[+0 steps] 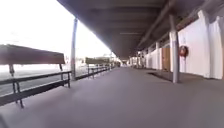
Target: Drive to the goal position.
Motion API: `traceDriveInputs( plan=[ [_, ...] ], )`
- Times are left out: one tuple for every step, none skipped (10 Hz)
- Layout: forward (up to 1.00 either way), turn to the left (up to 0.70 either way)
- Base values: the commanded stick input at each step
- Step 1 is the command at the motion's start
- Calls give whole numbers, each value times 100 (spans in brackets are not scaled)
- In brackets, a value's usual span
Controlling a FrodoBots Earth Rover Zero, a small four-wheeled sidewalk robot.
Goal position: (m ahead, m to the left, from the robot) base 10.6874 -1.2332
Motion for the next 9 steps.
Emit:
traceDriveInputs(
  plan=[
    [70, -27],
    [70, -35],
    [70, -35],
    [70, -19],
    [70, 0],
    [70, 0],
    [70, 0],
    [70, 0],
    [70, 0]
  ],
)
